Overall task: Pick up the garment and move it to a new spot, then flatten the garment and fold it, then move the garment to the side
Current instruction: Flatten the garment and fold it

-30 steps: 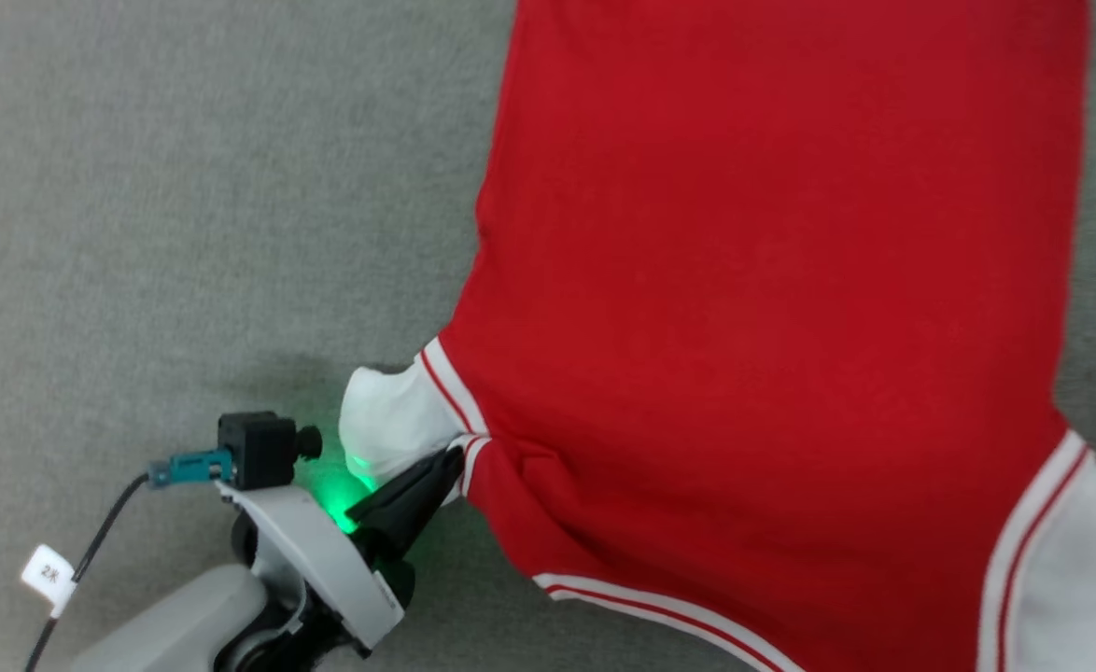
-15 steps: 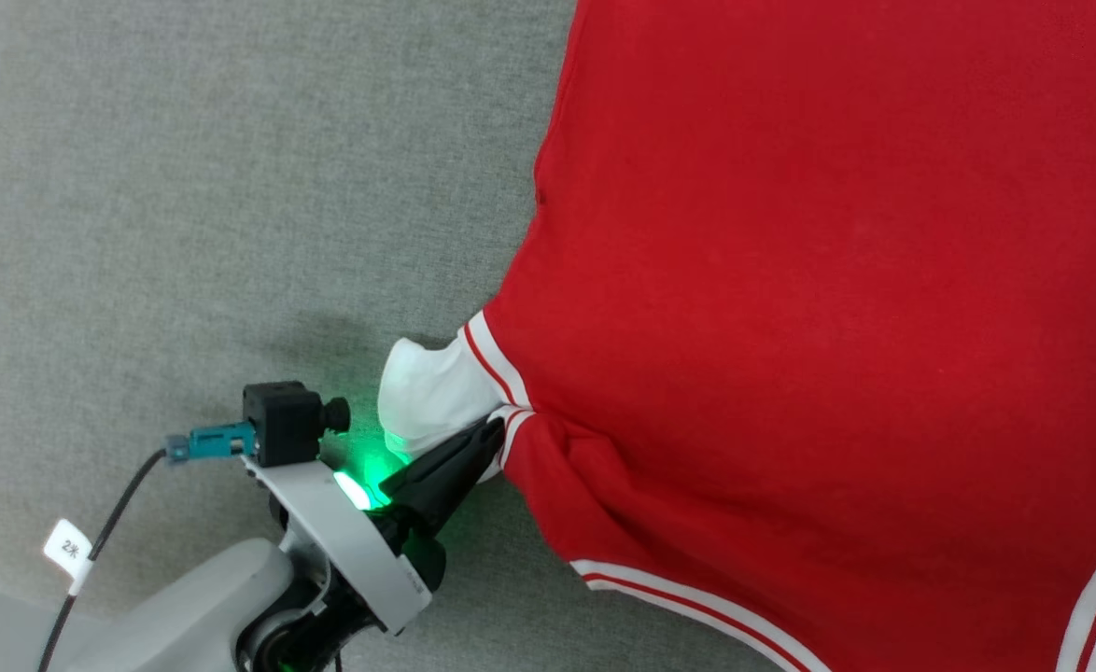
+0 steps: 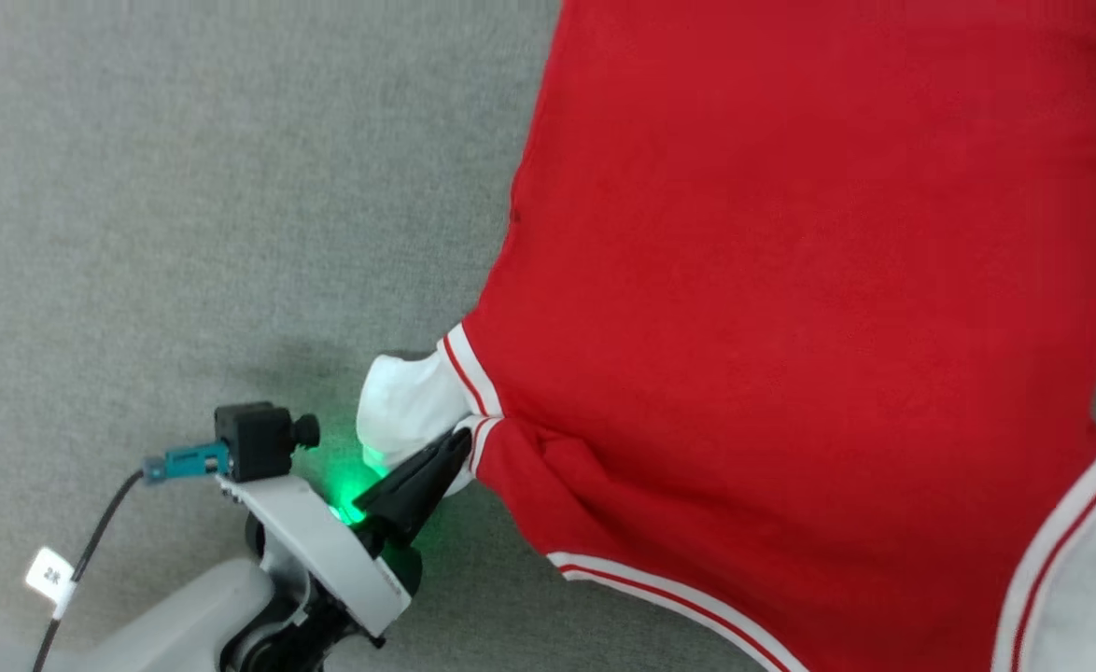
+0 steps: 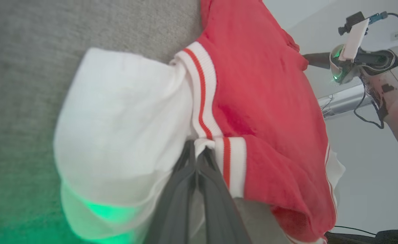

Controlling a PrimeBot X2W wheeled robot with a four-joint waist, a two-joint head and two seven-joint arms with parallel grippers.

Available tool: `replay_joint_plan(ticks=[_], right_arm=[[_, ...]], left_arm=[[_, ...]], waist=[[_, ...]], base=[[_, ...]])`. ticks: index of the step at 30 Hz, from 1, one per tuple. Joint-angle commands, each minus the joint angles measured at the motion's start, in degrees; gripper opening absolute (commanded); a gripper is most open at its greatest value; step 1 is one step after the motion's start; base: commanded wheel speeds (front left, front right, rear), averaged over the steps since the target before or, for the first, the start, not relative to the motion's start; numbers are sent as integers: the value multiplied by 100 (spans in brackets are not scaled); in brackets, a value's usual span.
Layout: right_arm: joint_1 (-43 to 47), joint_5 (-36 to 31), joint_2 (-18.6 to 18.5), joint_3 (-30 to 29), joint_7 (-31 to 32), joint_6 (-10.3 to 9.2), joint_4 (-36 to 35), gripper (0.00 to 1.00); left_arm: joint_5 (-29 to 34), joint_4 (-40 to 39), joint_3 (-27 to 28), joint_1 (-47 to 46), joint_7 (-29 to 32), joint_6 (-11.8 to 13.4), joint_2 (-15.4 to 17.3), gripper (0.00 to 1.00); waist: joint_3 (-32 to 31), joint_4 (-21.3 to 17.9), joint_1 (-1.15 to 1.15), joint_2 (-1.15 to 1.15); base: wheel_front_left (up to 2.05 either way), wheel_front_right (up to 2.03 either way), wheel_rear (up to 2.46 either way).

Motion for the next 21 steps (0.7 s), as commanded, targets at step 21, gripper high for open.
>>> replay_joint_plan(ticks=[21], right_arm=[[5579, 2921, -1018, 965, 1082, -6, -4665, 0]], left_arm=[[-198, 232, -70, 995, -149, 422, 284, 0]], waist=[[-1933, -886, 0, 0]], base=[[0, 0, 0]])
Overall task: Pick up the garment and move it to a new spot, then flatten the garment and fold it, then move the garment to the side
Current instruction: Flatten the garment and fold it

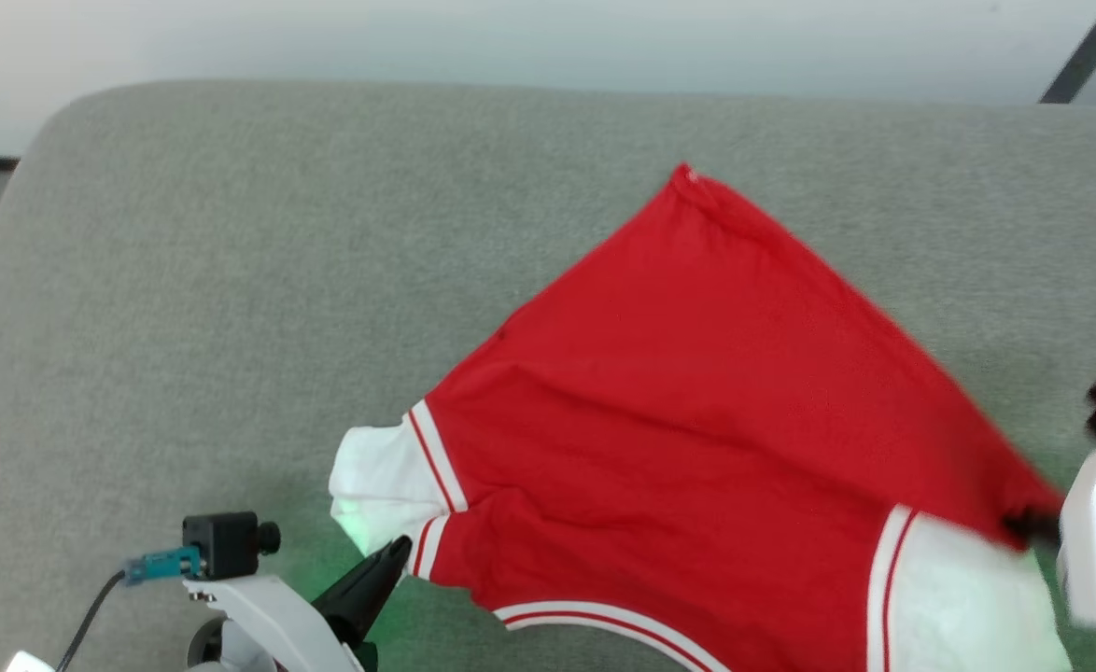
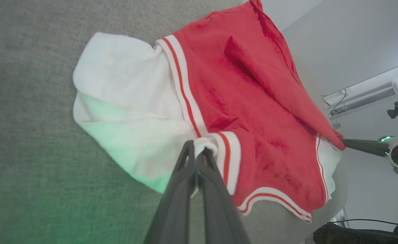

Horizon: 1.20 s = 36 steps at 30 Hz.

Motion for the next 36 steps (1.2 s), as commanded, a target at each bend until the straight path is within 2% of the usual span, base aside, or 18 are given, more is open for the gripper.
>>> replay_joint_plan(ticks=[1, 8, 15, 16, 17, 23, 27, 31, 36], right_arm=[[476, 84, 98, -15, 109, -4, -398, 0], [1471, 43, 345, -47, 300, -4, -1155, 0], [1982, -68, 573, 103, 104, -4, -1209, 0], [1968, -82, 582, 82, 26, -4, -1231, 39], [1935, -86, 595, 27, -41, -4, -1251, 100], [1488, 96, 466, -571, -1, -4, -1677, 100], [717, -50, 341, -822, 29, -4, -1896, 100], [-331, -430, 237, -431, -411, -4, -1456, 100], [-1639, -718, 372, 406, -989, -4, -188, 100]], left_arm=[[61, -8, 24, 89, -38, 62, 26, 0], [92, -14, 73, 147, -76, 125, 14, 0], [103, 23, 90, 146, -79, 114, -7, 0], [105, 18, 93, 151, -79, 123, -6, 0], [103, 10, 96, 157, -81, 131, 2, 0], [176, -68, 114, 70, -80, 149, -23, 0], [293, -136, 89, -64, -71, 140, -94, 0], [402, -105, 33, -193, -37, 79, -237, 0], [472, -31, 13, -383, 11, -12, -368, 0]], waist=[[-240, -247, 0, 0], [-277, -292, 0, 0], [-305, -282, 0, 0], [-313, -278, 0, 0], [-317, -275, 0, 0], [-264, -166, 0, 0], [-85, -7, 0, 0], [71, 209, 0, 0], [301, 485, 0, 0]], base=[[0, 0, 0], [0, 0, 0], [0, 0, 0], [0, 0, 0], [0, 0, 0], [0, 0, 0], [0, 0, 0], [0, 0, 0], [0, 0, 0]])
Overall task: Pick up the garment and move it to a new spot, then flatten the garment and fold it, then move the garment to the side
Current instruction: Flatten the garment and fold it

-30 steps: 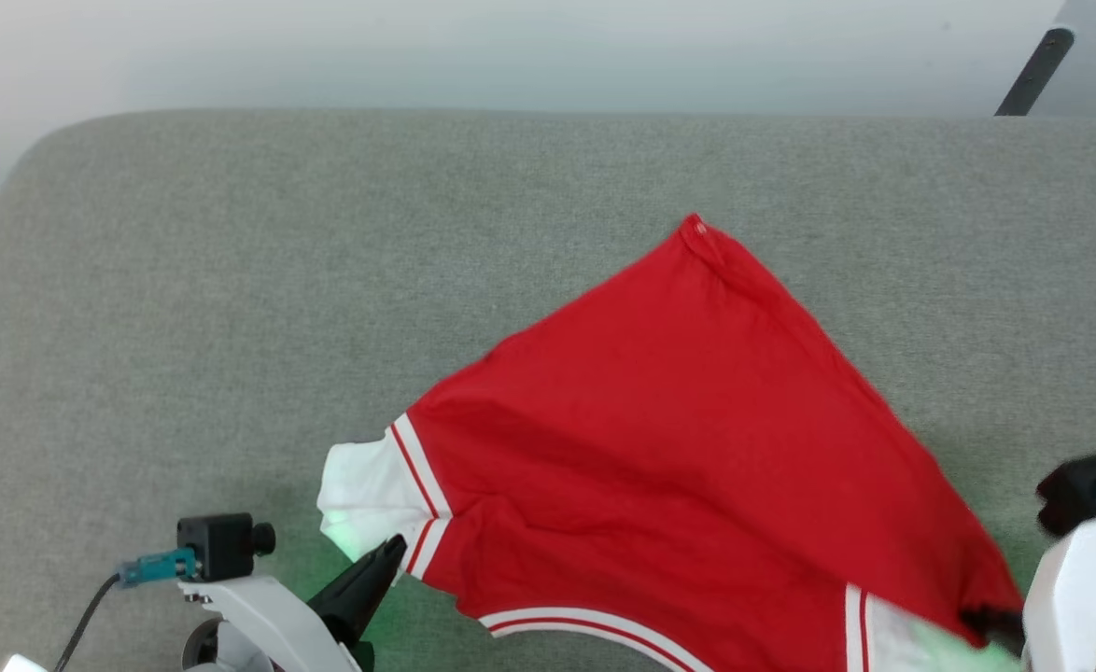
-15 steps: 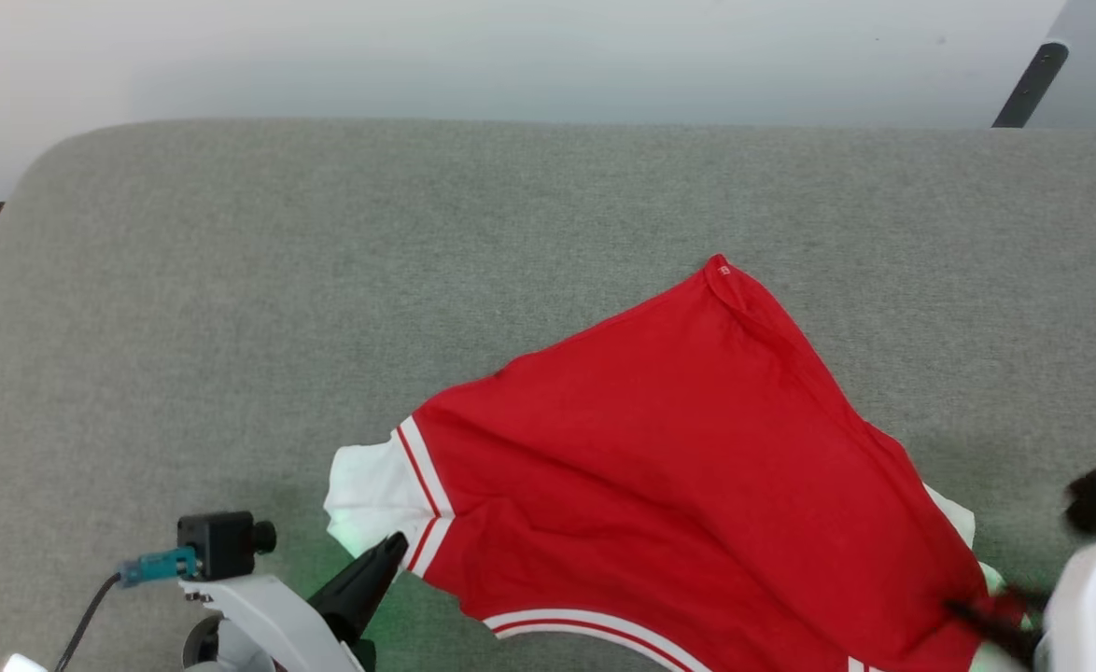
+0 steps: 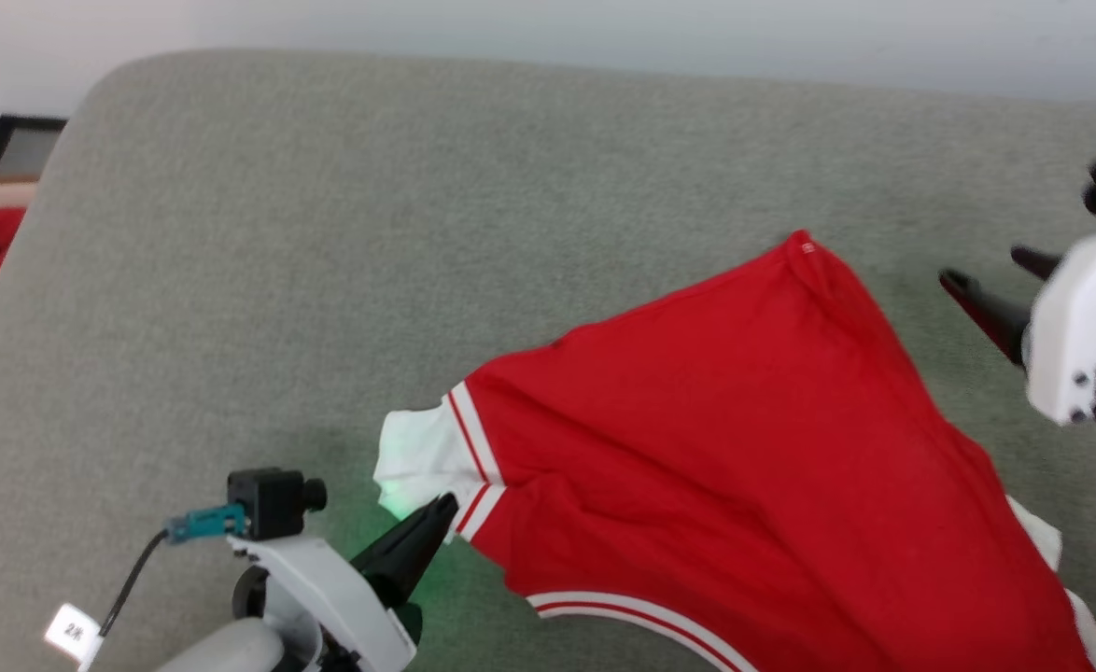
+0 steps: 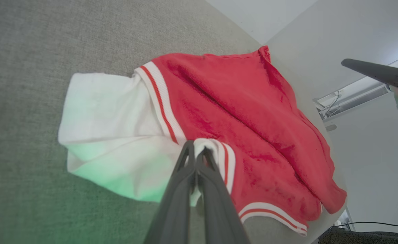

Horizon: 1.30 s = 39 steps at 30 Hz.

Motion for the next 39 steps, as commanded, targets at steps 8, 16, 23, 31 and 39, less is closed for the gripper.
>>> replay_joint_plan(ticks=[8, 16, 23, 31, 39], right_arm=[[-1471, -85, 118, 1261, -431, -4, 1950, 100], [-2051, -1, -111, 2407, -721, -4, 3119, 100], [-2177, 505, -42, 2947, -1136, -1, 3655, 0], [-2470, 1013, 93, 2426, -2498, -5, 4242, 0], [-2729, 1138, 9, 1713, -3488, -6, 5013, 0]], left_arm=[[147, 133, -18, -370, 11, -179, -281, 0], [179, 336, -62, -569, -12, -270, -503, 0], [-55, 447, -19, -439, -39, -307, -565, 0], [-269, 467, 204, -403, -91, -302, -175, 0], [-403, 696, 534, -1096, 203, -303, 176, 0]], waist=[[632, 669, 0, 0], [786, 911, 0, 0], [645, 855, 0, 0], [61, 515, 0, 0], [-472, 55, 0, 0]], base=[[0, 0, 0], [0, 0, 0], [0, 0, 0], [0, 0, 0], [0, 0, 0]])
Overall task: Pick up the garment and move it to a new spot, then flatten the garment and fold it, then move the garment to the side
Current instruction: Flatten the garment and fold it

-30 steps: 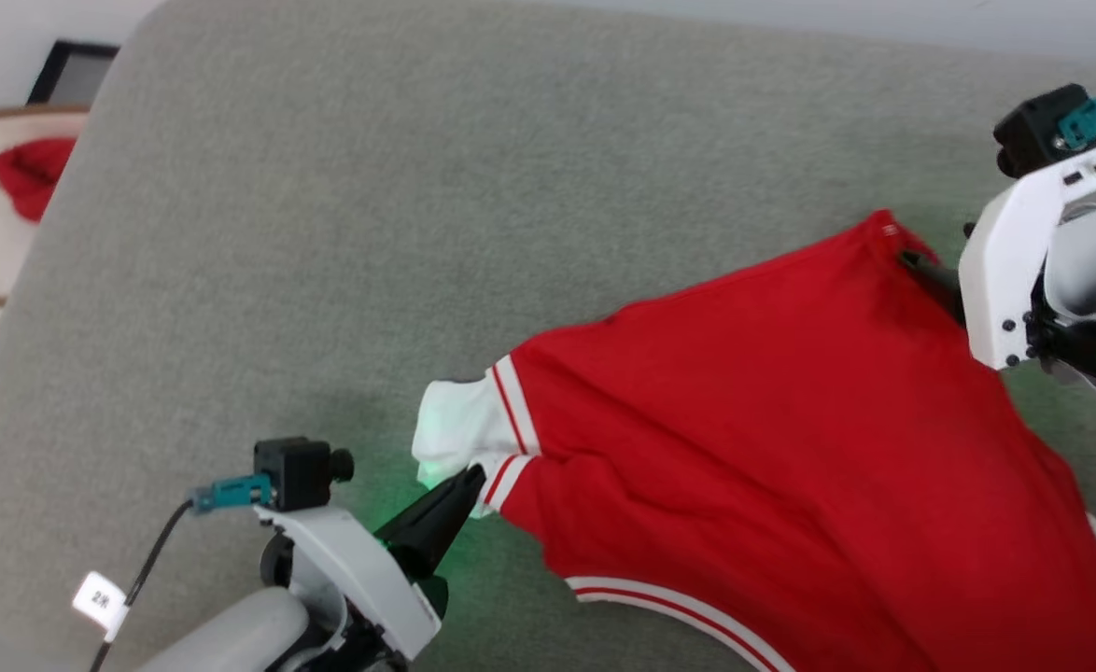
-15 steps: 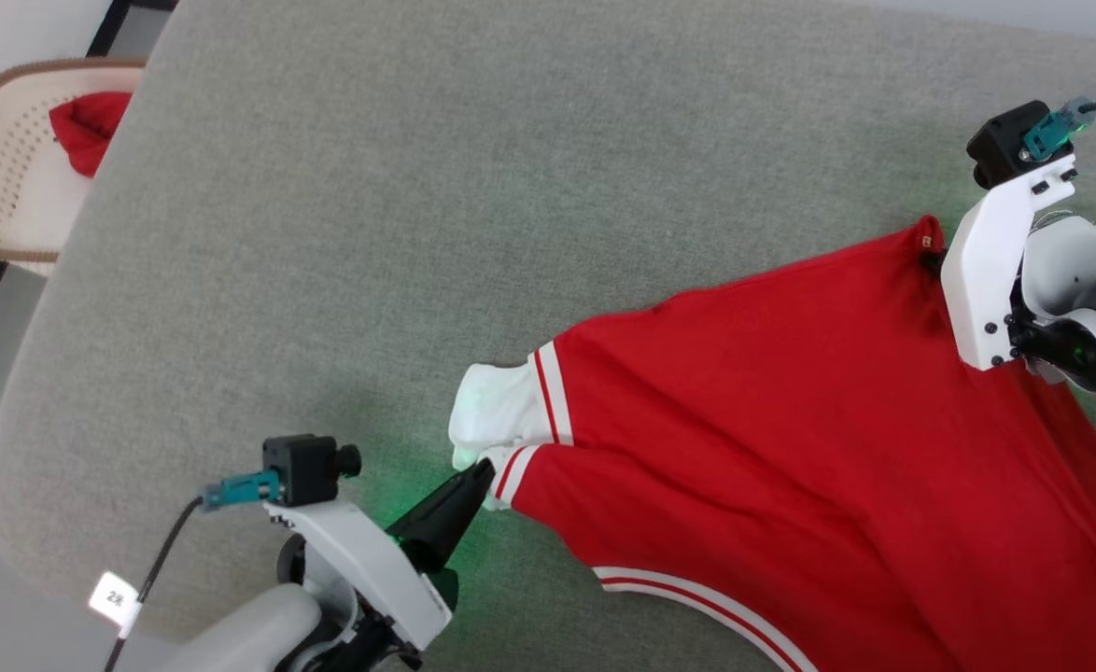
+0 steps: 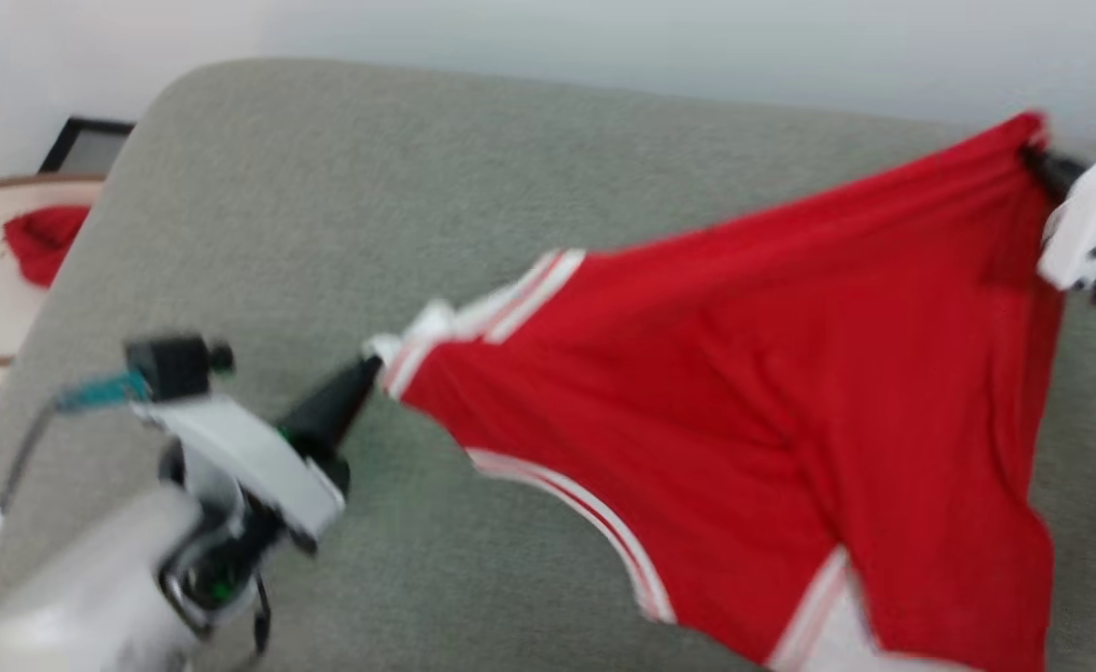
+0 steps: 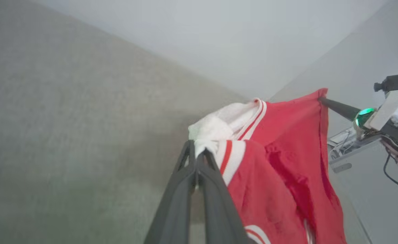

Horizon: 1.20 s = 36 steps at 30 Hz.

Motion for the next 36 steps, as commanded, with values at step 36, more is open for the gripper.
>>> replay_joint_plan(ticks=[36], right_arm=[[-2893, -1714, 932, -1618, -2901, -9, 2322, 0]], left_arm=[[-925, 2364, 1493, -4131, 964, 0, -1091, 0]], waist=[[1450, -1088, 0, 0]], base=[[0, 0, 0]])
